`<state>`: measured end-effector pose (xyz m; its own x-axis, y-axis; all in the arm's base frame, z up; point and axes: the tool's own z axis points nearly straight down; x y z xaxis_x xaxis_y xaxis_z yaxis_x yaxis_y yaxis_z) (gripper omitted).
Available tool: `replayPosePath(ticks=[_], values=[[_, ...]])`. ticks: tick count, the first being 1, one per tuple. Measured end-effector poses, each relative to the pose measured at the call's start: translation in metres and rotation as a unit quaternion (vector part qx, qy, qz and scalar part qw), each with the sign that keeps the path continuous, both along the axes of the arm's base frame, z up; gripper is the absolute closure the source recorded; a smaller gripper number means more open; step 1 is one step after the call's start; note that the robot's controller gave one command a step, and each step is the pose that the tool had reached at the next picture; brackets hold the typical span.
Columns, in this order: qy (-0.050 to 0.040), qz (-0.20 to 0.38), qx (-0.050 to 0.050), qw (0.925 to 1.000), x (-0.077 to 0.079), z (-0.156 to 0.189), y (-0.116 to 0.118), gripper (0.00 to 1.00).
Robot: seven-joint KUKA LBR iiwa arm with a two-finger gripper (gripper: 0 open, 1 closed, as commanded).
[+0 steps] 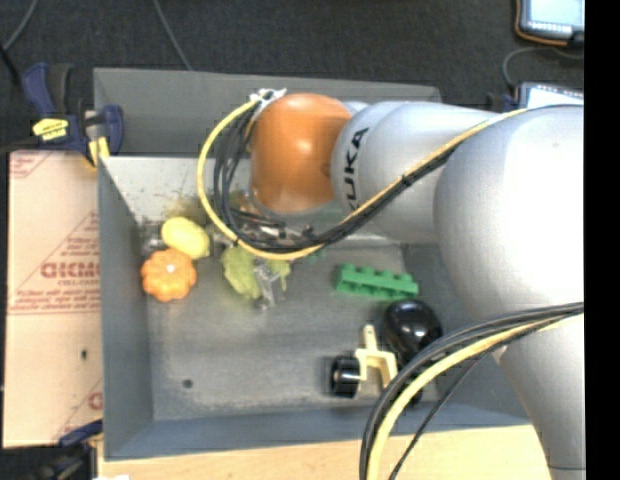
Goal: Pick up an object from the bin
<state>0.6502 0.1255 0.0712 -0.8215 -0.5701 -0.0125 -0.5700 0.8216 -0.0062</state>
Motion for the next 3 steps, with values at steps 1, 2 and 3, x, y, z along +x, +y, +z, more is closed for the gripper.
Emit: replayPosePath(ticks=[1,2,3], values=[[-0.0008,-0.015,0.002,0.9999,0.004,0.004,-0.010,0.00],[-0.0011,-0.002,0.001,1.0000,0.001,0.002,0.000,1.00],[-0.0010,-0.003,0.001,1.0000,0.001,0.002,0.000,1.00]])
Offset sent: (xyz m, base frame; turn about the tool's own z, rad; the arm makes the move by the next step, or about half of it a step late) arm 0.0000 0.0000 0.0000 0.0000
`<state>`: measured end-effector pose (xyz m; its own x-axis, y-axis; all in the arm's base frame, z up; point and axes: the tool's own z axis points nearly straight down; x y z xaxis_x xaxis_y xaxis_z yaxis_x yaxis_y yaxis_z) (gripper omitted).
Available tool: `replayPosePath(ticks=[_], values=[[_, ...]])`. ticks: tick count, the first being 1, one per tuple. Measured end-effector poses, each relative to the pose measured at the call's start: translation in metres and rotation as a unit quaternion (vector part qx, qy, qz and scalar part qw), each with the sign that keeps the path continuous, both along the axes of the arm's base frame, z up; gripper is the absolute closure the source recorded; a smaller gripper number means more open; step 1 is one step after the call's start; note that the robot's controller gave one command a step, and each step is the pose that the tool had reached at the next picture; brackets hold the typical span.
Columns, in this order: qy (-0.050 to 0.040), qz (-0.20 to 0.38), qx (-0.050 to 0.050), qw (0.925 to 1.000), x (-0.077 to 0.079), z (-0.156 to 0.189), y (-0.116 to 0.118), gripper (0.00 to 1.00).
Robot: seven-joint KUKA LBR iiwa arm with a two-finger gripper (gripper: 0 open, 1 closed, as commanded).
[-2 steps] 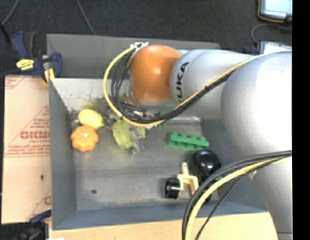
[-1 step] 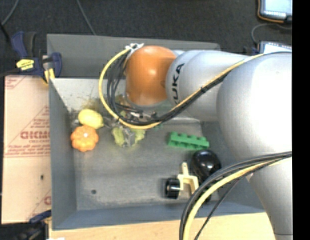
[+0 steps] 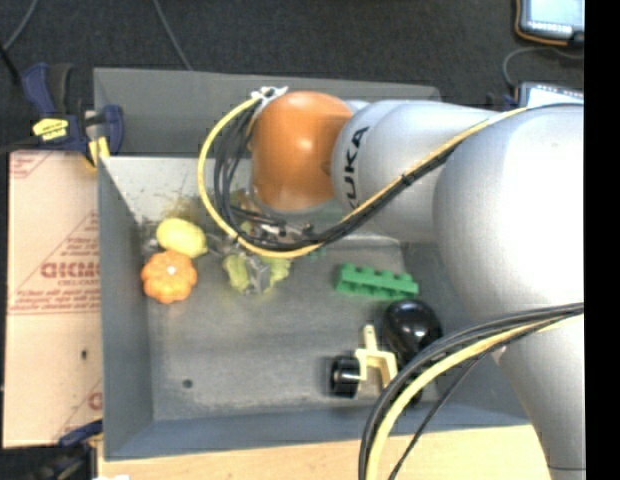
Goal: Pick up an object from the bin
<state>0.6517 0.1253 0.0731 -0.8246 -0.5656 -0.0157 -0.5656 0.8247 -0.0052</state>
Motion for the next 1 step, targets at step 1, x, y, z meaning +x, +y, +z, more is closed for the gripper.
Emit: replayPosePath(ticks=[1], values=[[-0.0002,-0.001,0.000,1.0000,0.0001,0.0006,-0.0001,1.00]])
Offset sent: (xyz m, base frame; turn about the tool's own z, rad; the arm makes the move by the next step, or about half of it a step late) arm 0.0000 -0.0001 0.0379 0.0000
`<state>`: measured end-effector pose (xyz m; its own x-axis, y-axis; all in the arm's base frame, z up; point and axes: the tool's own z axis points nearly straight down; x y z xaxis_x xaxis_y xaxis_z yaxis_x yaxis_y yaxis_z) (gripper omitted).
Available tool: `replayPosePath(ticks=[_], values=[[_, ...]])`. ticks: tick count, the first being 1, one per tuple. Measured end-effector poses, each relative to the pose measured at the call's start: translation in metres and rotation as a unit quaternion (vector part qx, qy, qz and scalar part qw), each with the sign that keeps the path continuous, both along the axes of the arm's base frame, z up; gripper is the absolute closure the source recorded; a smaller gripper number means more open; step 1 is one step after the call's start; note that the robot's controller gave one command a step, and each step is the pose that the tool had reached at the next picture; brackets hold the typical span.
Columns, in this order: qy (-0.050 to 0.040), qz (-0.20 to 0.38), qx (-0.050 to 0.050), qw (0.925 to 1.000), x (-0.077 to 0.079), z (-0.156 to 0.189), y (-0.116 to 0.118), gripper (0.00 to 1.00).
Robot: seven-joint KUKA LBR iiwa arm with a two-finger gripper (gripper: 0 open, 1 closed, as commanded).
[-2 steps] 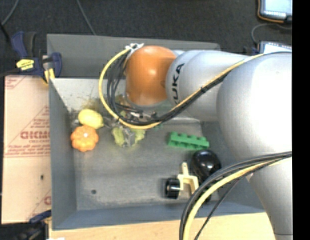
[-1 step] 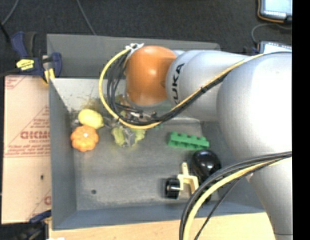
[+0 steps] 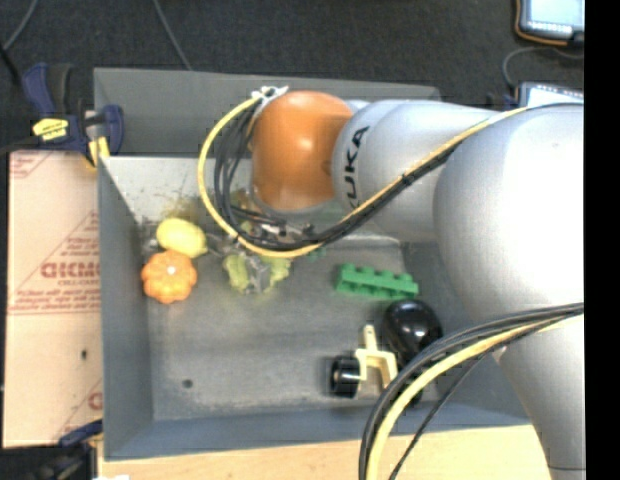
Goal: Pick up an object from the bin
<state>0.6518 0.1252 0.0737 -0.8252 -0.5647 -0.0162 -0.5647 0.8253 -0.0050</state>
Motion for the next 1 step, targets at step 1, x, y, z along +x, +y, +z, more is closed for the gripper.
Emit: replayPosePath(ticks=[1], values=[[0.0003,-0.001,0.000,1.0000,-0.0009,0.0047,-0.0002,1.00]])
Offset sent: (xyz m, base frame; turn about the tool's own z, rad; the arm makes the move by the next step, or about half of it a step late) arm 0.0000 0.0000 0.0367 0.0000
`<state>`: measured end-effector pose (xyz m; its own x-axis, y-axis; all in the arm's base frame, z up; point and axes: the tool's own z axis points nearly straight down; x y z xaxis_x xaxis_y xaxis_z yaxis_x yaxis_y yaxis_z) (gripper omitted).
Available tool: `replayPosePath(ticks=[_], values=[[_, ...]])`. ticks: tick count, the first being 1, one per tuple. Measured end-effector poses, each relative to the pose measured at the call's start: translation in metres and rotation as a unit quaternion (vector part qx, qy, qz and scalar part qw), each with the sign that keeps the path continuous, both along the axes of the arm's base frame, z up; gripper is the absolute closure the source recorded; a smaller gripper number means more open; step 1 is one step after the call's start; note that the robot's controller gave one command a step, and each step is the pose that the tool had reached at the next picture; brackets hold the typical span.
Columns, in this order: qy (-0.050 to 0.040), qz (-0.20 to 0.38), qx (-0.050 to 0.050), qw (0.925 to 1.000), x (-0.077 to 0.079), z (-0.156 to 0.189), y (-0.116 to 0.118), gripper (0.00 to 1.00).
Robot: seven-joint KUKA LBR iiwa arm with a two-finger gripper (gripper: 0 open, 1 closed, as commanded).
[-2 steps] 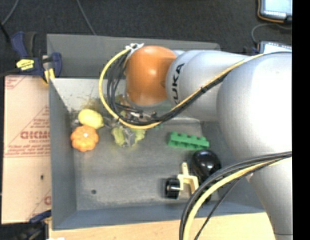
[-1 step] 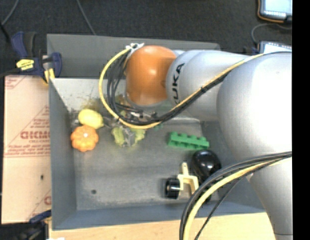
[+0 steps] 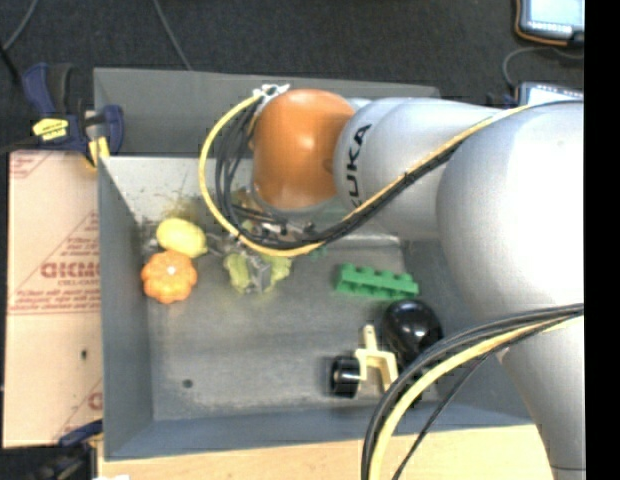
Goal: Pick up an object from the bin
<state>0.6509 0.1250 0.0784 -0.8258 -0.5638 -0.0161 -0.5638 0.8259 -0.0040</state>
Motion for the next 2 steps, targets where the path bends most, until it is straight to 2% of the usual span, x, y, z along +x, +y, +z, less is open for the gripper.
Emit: replayPosePath(ticks=[2], values=[[-0.0019,-0.001,0.000,1.0000,0.0012,0.0208,-0.0001,1.00]])
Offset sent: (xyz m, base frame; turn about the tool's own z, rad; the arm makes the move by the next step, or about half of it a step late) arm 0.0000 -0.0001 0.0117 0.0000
